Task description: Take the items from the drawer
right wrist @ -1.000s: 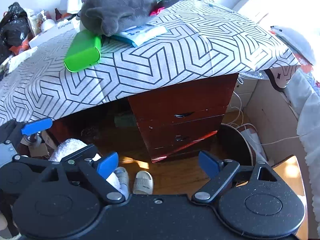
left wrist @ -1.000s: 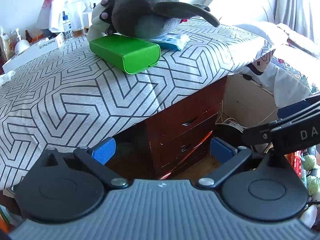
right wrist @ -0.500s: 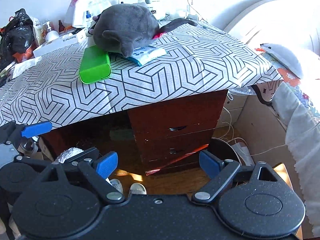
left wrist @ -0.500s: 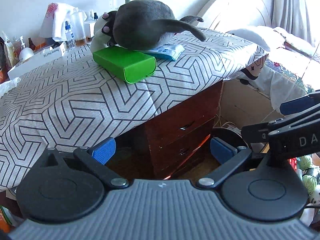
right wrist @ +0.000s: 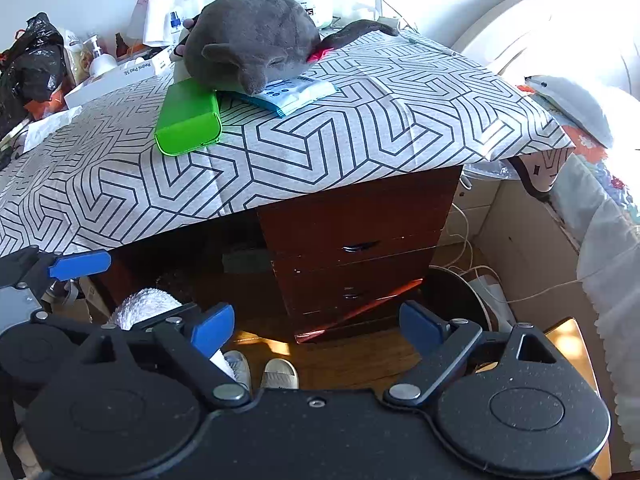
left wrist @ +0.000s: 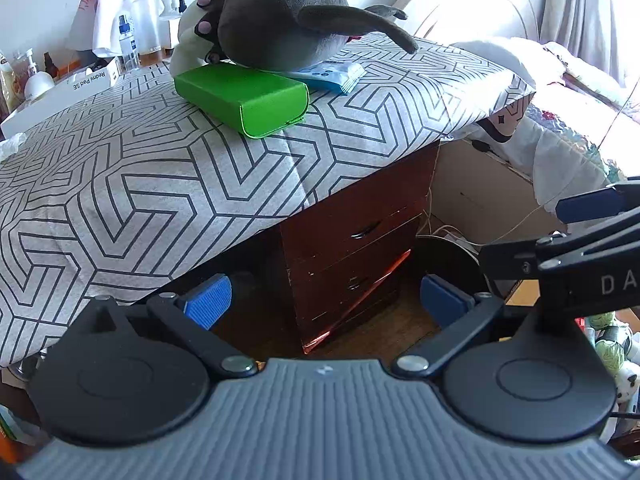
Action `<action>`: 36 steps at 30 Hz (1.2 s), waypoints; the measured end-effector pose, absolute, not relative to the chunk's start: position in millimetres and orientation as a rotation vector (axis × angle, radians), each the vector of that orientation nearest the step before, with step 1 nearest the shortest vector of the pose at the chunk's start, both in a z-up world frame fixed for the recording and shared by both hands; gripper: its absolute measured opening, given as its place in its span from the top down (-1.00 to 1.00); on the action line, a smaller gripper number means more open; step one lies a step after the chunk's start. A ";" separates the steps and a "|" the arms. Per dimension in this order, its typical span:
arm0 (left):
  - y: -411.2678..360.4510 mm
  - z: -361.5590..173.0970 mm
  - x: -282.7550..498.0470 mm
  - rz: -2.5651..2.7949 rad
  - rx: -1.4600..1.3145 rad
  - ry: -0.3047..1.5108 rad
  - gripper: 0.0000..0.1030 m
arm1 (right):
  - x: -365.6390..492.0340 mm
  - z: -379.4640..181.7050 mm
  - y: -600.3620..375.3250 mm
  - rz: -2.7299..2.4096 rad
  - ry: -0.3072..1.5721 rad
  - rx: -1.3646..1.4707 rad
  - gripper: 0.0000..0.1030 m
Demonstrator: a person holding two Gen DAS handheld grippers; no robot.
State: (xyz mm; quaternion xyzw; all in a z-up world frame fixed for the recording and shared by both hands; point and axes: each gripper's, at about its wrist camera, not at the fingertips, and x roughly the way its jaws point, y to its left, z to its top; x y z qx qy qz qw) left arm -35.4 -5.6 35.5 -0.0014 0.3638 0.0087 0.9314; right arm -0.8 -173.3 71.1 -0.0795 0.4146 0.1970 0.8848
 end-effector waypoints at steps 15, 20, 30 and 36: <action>-4.2 28.2 -32.6 -0.009 -0.023 0.762 -1.00 | 1.9 66.7 -170.3 0.417 0.854 -0.186 -0.82; -3.4 28.5 -32.1 -0.013 -0.035 0.758 -1.00 | -0.9 68.0 -166.9 0.438 0.844 -0.188 -0.82; -7.5 27.0 -32.8 0.003 -0.022 0.746 -1.00 | -2.4 67.6 -165.1 0.437 0.847 -0.196 -0.82; -6.4 22.6 -29.1 0.010 -0.044 0.757 -1.00 | 0.6 66.3 -168.5 0.432 0.858 -0.183 -0.82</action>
